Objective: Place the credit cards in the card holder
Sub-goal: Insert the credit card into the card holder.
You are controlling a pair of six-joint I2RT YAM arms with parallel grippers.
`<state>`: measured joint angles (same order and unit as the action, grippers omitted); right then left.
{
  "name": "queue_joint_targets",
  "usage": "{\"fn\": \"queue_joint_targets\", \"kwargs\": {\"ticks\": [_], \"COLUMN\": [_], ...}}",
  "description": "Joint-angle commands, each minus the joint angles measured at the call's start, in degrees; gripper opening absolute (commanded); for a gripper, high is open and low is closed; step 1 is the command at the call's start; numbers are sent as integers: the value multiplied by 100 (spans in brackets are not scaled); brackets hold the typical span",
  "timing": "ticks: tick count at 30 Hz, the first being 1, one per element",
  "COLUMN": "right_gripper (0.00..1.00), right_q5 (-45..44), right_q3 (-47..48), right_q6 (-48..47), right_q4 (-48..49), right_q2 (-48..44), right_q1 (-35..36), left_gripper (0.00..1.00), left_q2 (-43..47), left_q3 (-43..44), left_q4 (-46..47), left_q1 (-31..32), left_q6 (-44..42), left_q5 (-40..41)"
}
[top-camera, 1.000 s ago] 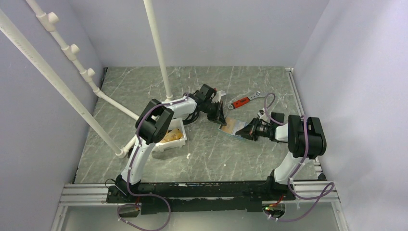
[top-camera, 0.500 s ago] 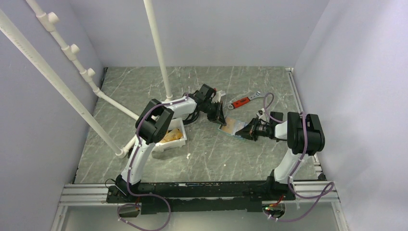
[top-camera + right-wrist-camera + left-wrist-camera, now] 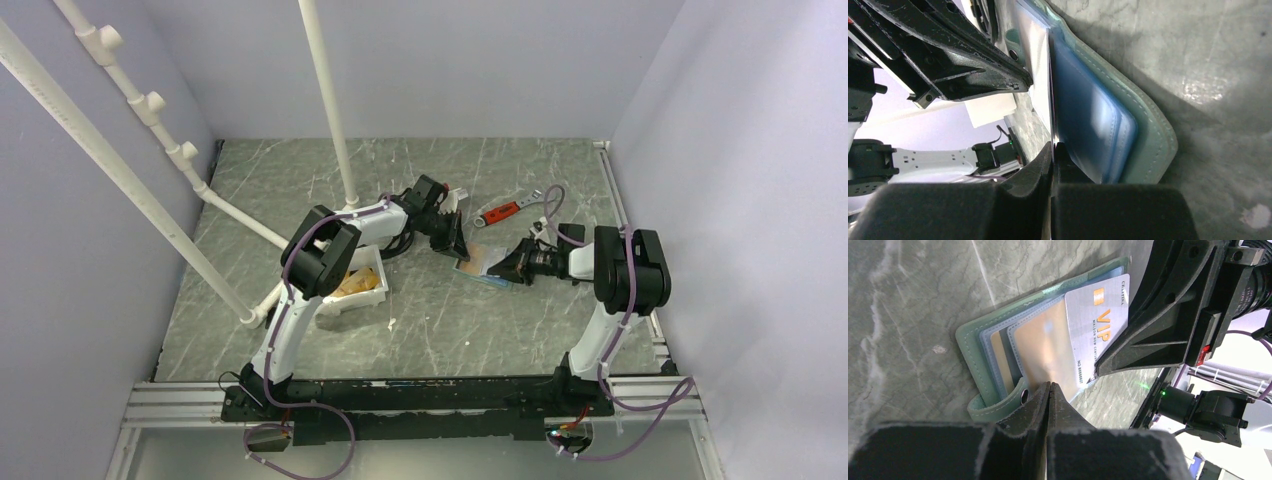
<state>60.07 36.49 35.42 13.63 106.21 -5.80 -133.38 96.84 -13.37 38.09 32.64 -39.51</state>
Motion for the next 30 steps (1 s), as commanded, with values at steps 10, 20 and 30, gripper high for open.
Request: {"fn": "queue_joint_targets", "kwargs": {"ticks": [10, 20, 30], "right_gripper": [0, 0, 0], "right_q5": [-275, -142, -83], "right_q3": [73, -349, -266], "right_q6": [-390, 138, 231], "right_q4": [-214, 384, 584], "right_q2": [-53, -161, 88], "right_q1": [350, 377, 361], "left_gripper": [6, 6, 43], "left_q2": [123, 127, 844], "left_q3": [-60, -165, -247], "left_q4": [-28, 64, -324], "left_q1": [-24, -20, -142], "left_q6": [-22, 36, -145], "left_q5": [11, -16, 211]}}
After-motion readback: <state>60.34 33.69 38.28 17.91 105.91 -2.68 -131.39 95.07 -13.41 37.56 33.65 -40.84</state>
